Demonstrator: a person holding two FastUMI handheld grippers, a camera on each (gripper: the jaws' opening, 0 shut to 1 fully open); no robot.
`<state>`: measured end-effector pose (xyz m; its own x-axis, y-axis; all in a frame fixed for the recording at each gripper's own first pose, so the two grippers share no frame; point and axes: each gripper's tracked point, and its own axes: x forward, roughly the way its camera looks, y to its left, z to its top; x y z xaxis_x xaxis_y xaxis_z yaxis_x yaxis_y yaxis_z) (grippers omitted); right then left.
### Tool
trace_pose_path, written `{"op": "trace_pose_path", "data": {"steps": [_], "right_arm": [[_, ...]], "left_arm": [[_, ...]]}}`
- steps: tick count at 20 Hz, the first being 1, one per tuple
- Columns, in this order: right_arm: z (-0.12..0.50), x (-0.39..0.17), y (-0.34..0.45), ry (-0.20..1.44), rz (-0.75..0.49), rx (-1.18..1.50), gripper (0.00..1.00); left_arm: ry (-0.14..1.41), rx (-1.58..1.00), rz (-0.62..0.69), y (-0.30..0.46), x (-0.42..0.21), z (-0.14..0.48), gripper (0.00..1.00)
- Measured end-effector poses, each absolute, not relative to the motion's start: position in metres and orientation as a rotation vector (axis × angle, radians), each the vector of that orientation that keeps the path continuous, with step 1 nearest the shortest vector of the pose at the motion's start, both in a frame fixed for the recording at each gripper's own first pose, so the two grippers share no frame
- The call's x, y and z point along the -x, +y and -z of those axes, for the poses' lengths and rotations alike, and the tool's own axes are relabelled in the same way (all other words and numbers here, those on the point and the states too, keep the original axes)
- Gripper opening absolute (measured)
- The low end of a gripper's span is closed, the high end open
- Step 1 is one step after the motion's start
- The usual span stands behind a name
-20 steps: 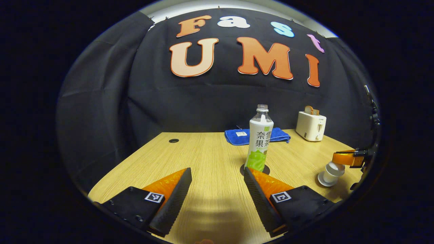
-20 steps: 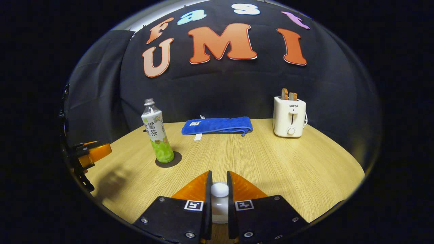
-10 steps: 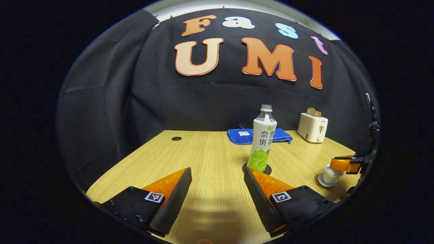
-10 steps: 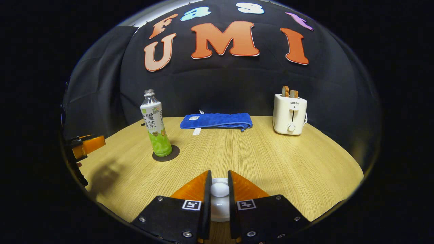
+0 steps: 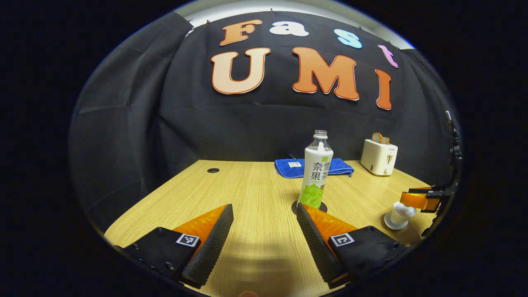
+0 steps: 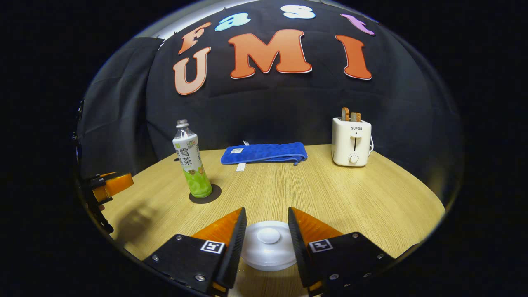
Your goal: Open the teacup lid with one hand, grasp the water bottle and pour water into the teacup with the other hand; after pouring, place the water bottle on the coaster and then close the teacup lid.
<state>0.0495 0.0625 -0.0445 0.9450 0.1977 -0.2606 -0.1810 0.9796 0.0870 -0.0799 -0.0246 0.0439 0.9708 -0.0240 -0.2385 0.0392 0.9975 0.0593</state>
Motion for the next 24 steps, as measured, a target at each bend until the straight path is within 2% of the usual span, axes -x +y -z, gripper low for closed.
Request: {"op": "trace_pose_path", "data": {"steps": [1, 4, 7, 13, 24], "right_arm": [[0.042, -0.049, 0.06, 0.263, -0.184, -0.058, 0.64], [0.032, -0.046, 0.048, 0.234, -0.148, -0.048, 0.86], [0.021, -0.044, 0.034, 0.199, -0.109, -0.032, 0.96], [-0.005, -0.036, 0.016, 0.105, -0.073, 0.016, 0.97], [-0.005, -0.028, -0.006, 0.093, -0.038, -0.018, 0.97]], "left_arm": [[0.238, -0.065, 0.031, -0.025, 0.079, -0.044, 0.99], [0.221, -0.066, 0.021, -0.025, 0.079, -0.05, 0.99], [0.202, -0.07, 0.009, -0.022, 0.081, -0.055, 0.99], [0.152, -0.066, -0.044, -0.013, 0.082, -0.071, 0.99], [0.101, -0.034, -0.081, -0.01, 0.086, -0.087, 0.99]]}}
